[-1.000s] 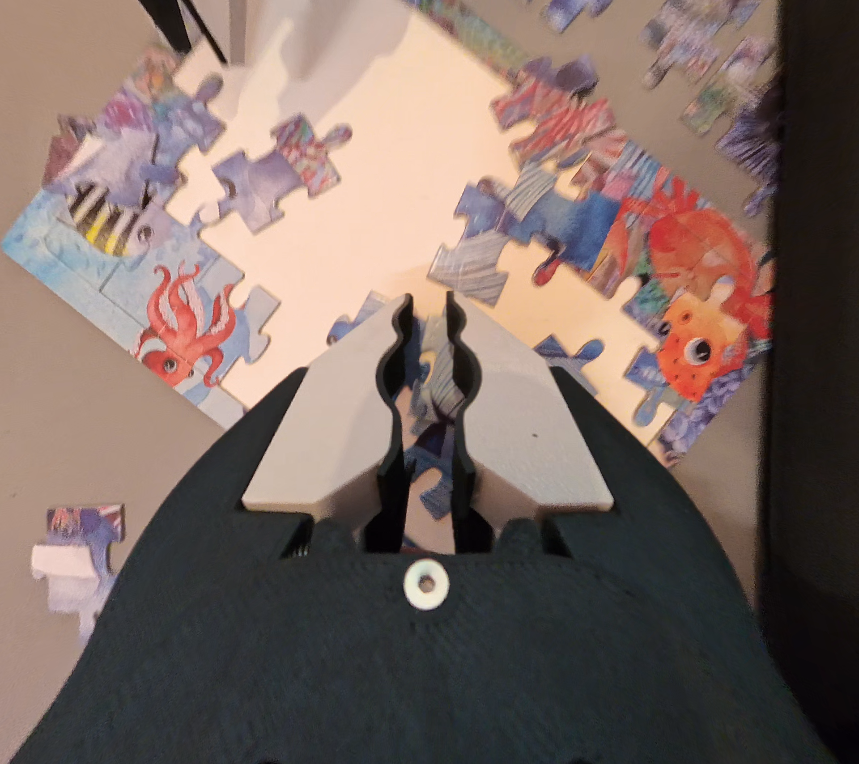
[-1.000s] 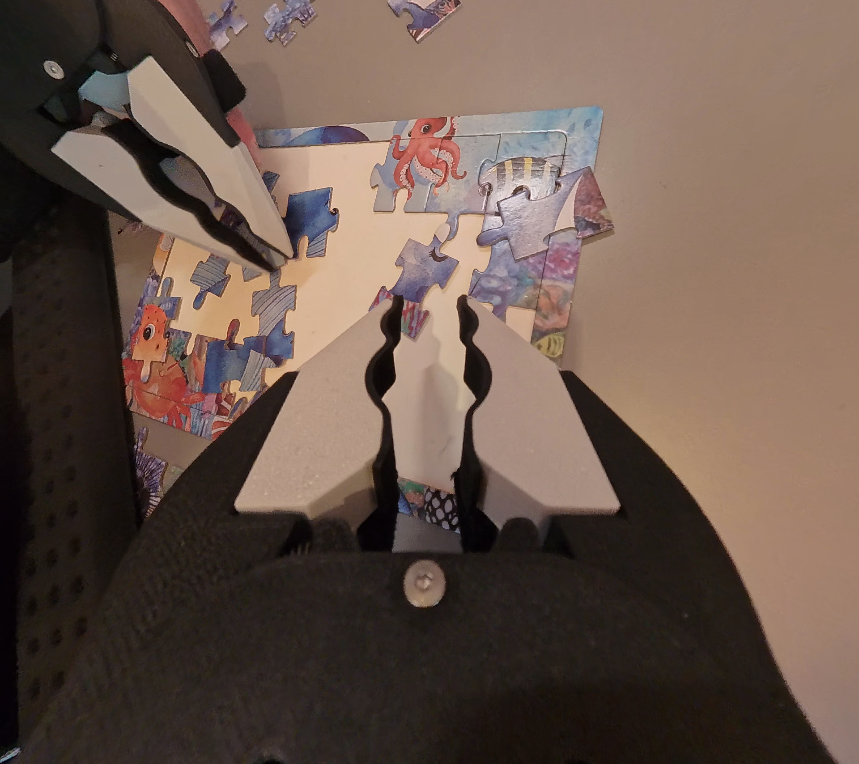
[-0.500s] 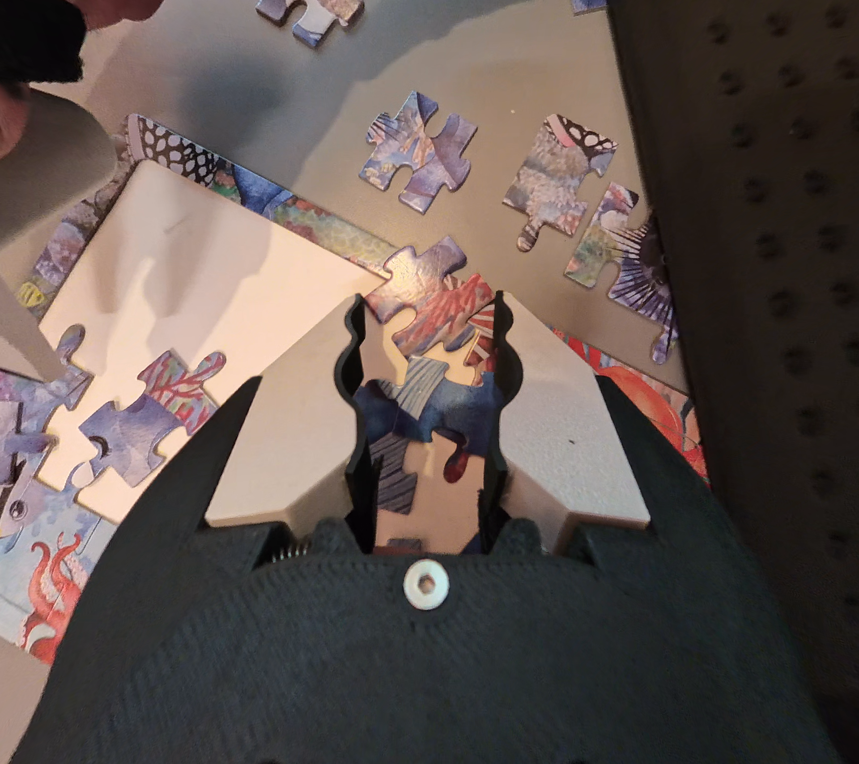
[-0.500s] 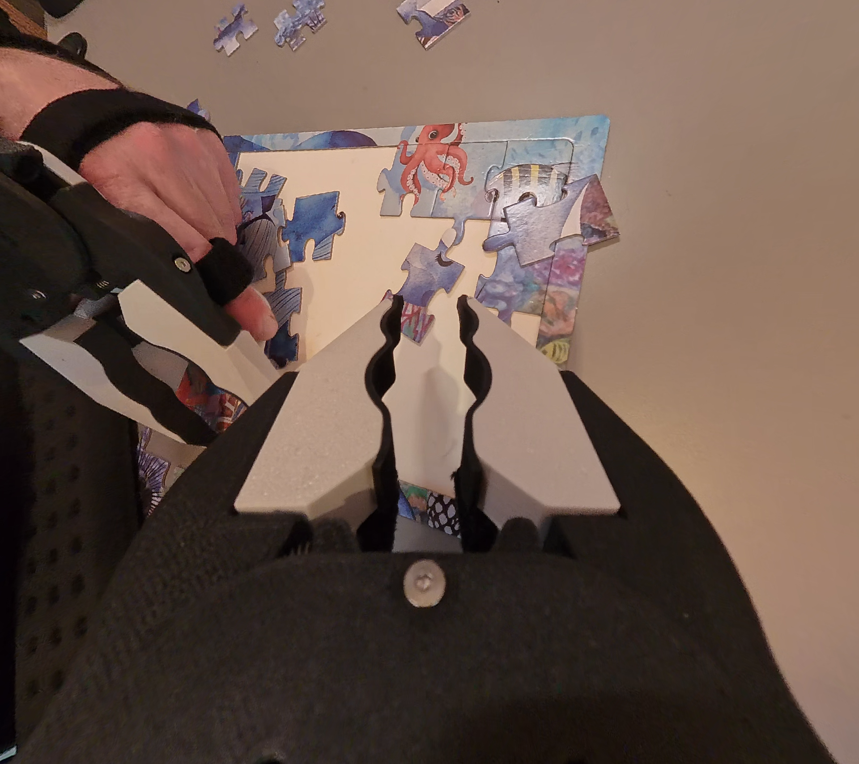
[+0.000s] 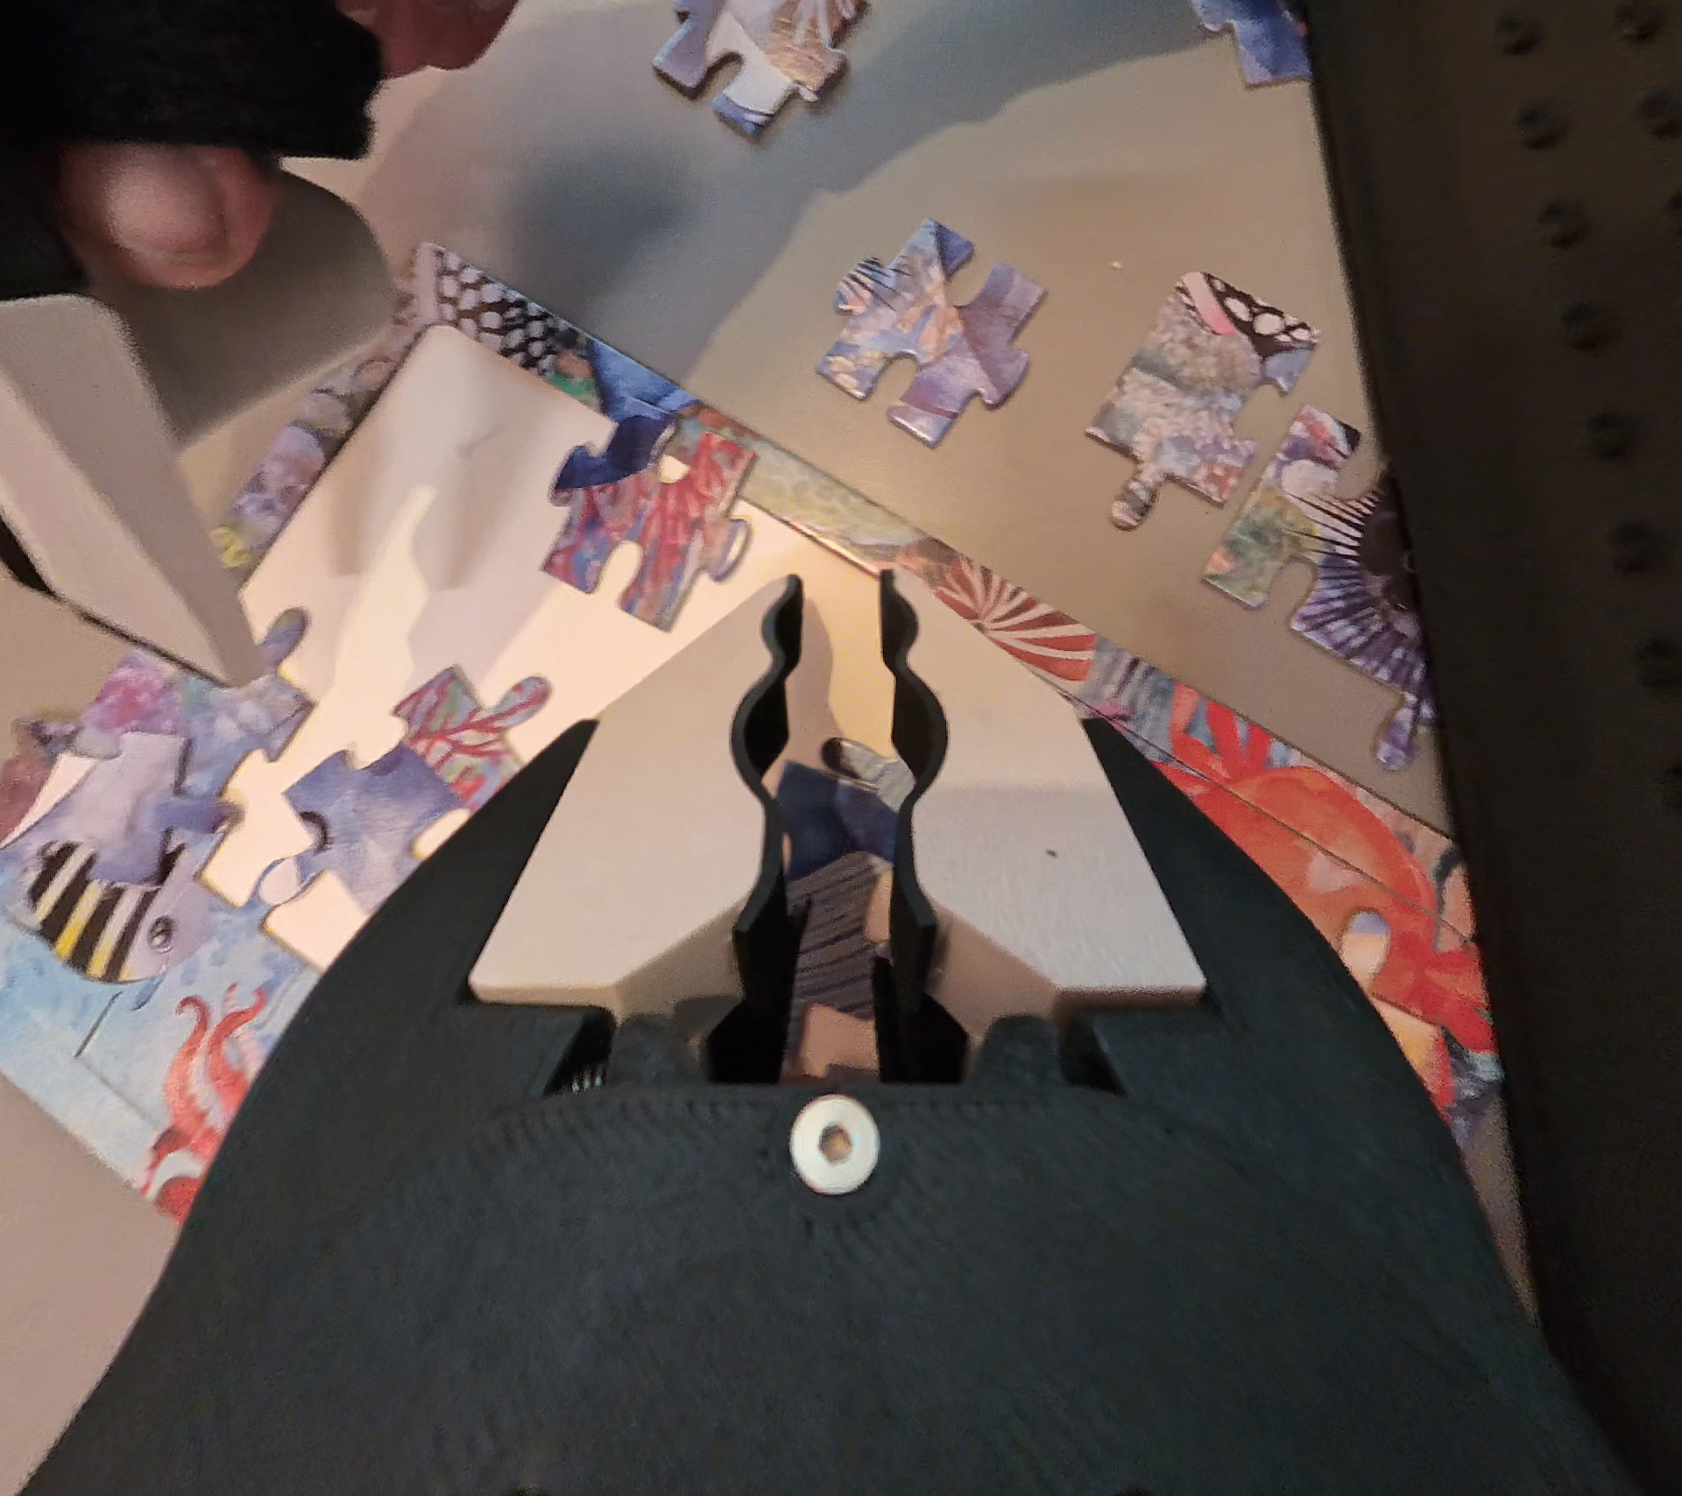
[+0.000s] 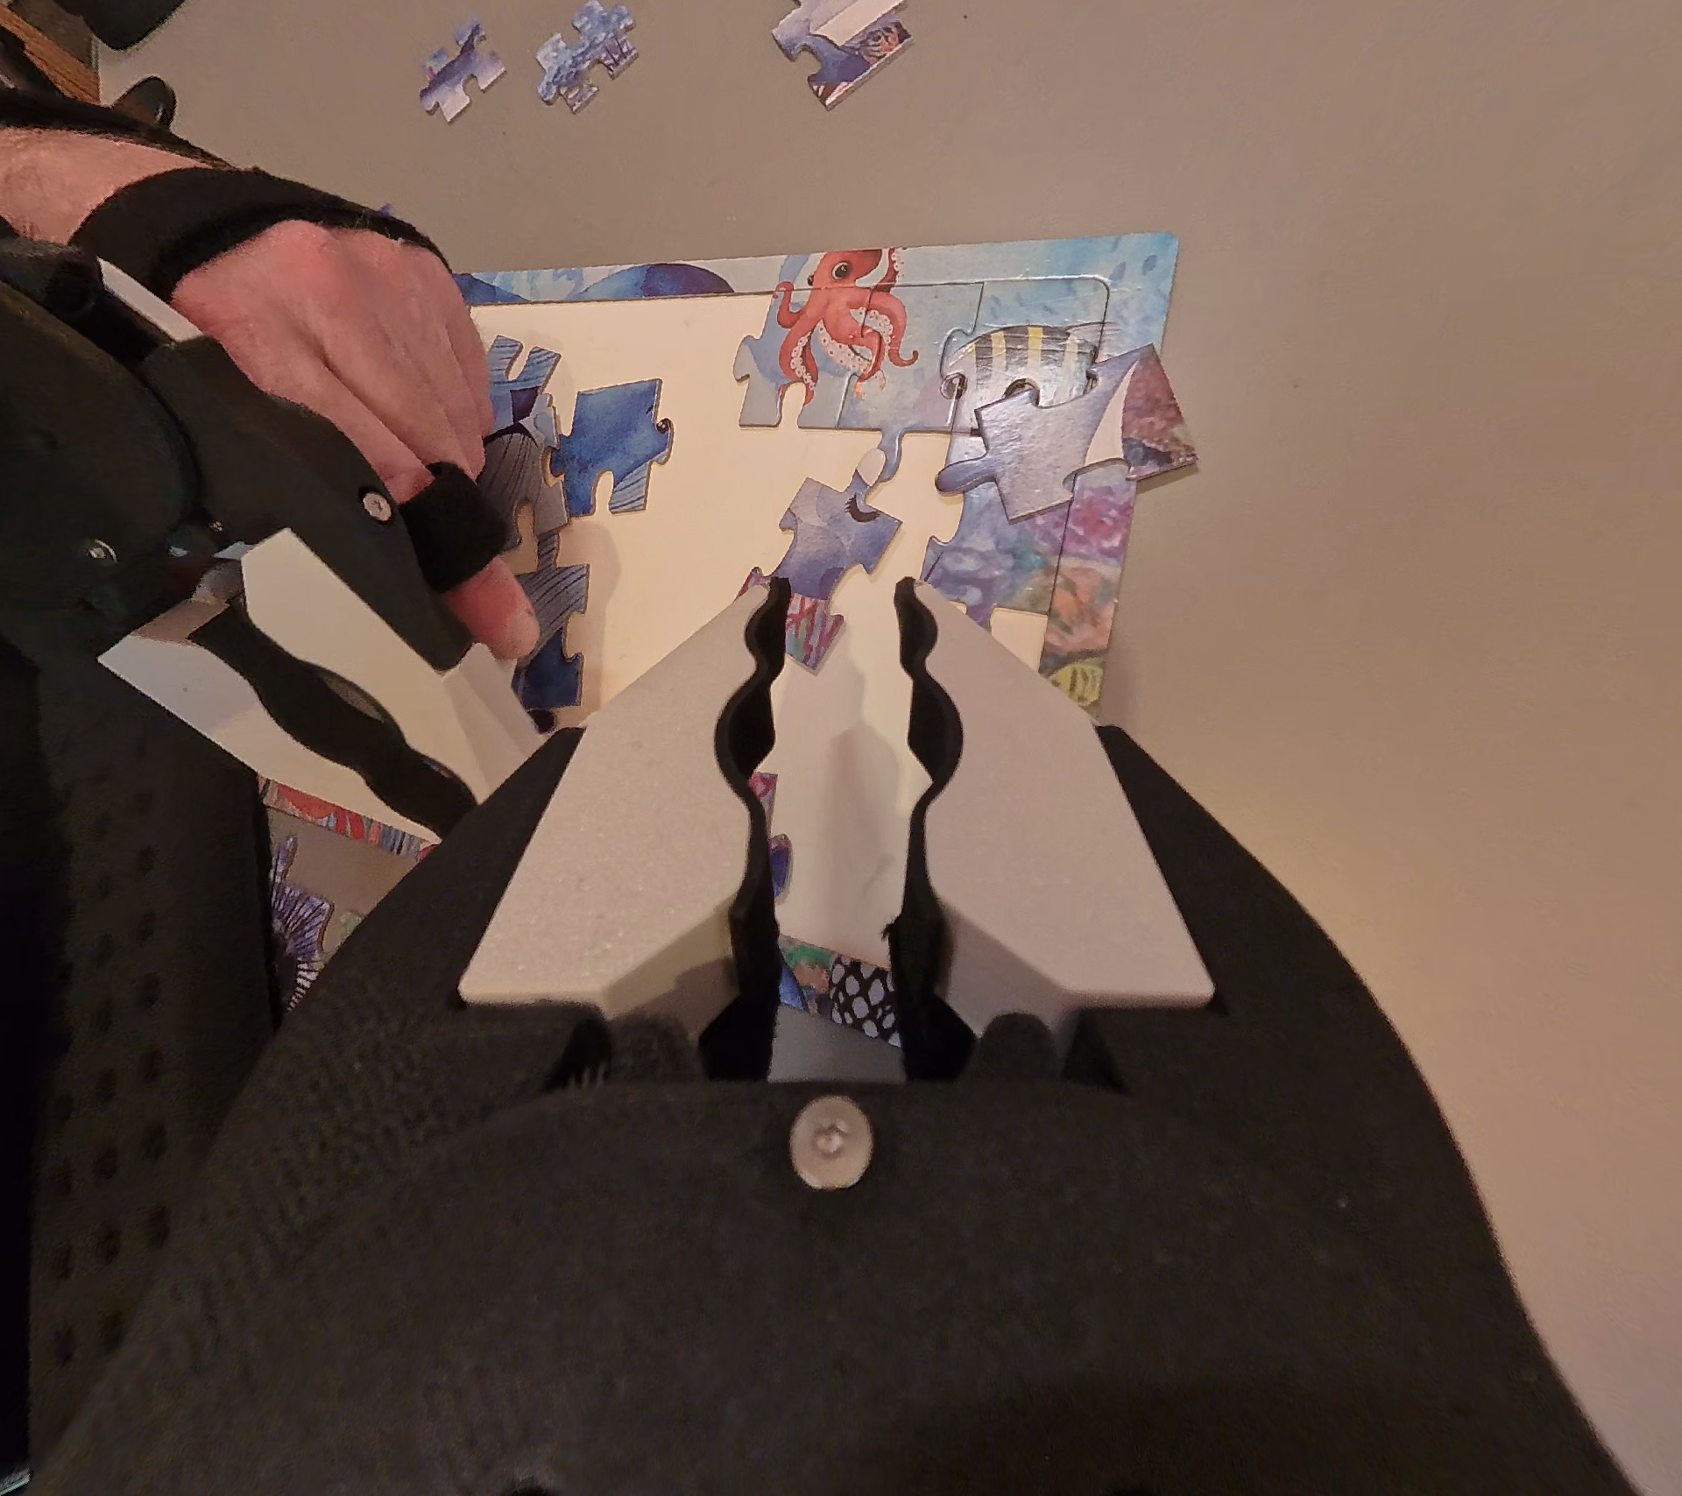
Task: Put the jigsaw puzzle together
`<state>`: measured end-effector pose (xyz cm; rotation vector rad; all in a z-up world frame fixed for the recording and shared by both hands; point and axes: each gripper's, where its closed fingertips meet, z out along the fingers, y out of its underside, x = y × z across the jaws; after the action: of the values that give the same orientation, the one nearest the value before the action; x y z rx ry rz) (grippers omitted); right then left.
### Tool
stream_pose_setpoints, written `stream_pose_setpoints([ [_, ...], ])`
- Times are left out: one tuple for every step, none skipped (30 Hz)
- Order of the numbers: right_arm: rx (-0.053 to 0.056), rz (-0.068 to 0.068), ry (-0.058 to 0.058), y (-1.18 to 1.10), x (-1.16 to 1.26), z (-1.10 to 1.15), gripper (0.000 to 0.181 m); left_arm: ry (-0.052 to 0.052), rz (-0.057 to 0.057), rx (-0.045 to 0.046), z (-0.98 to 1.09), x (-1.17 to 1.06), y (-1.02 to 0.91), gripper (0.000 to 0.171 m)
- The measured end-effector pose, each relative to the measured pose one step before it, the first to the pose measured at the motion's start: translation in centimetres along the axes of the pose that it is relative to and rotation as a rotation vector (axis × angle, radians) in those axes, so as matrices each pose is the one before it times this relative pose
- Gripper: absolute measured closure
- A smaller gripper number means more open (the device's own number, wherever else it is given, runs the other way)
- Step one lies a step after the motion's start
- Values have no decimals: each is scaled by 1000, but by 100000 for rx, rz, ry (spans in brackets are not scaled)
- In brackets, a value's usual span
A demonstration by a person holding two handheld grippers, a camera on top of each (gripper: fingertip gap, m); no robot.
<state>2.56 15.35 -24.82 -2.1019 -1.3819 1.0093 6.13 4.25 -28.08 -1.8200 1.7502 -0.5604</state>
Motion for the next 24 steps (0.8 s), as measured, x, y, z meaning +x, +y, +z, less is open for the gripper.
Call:
stream_pose_setpoints([
  [317,94,54,-48,29,-51,158,-3636,-880,973,-81,-814,-205,149],
  [211,102,94,-33,35,-44,158,-3444,-1033,1029,-66,-862,-231,144],
  [247,84,340,-36,82,-49,158,-1381,-581,-159,26,-580,-82,140],
  [423,135,123,-56,50,-59,158,-1954,637,-453,116,-673,-73,136],
  [410,211,-108,-65,19,-52,158,-2425,652,-172,181,-812,-79,132],
  [295,144,59,-44,39,-46,158,286,-104,-374,242,-404,90,131],
  [105,107,80,1,42,-46,158,1641,-380,-758,261,-135,209,130],
  [202,89,79,-22,38,-74,158,410,-410,283,241,-268,46,131],
  [274,111,-96,-41,-3,-67,158,1040,-626,170,214,-137,27,132],
  [217,36,-130,-41,-16,-55,158,2208,-190,-303,177,107,36,132],
  [151,-54,-64,-28,-20,-38,158,1979,-166,-14,110,88,-97,130],
  [141,-85,-55,-35,-32,-37,158,1670,11,-540,115,58,-34,129],
  [90,-94,-154,-15,-50,-20,158,1367,285,-642,107,43,2,129],
  [-22,-47,-170,-5,-35,0,159,382,365,335,59,-105,-153,128],
  [-59,23,-87,28,-4,0,158,57,15,-298,101,-117,-43,128],
  [-65,33,-63,18,4,-6,158,588,-81,-81,91,10,-49,128],
  [-46,22,-88,19,-8,-5,158,300,-34,210,68,-19,-71,128],
  [21,54,-52,12,17,-30,159,70,-90,221,53,0,-28,128],
  [24,74,-91,3,-5,-28,159,267,-51,180,10,29,10,129],
  [93,-8,-117,-3,-2,-45,159,190,221,177,-13,7,6,129],
  [-47,-41,-333,14,-52,-39,158,244,127,124,5,75,-2,131],
  [-284,-82,-282,60,-37,-57,158,205,108,619,5,118,-82,143],
  [-521,136,-514,90,-97,-80,157,-673,901,-42,43,8,-3,144],
  [-1213,515,-1107,178,-222,-128,156,-992,827,-41,17,-13,-24,148],
])
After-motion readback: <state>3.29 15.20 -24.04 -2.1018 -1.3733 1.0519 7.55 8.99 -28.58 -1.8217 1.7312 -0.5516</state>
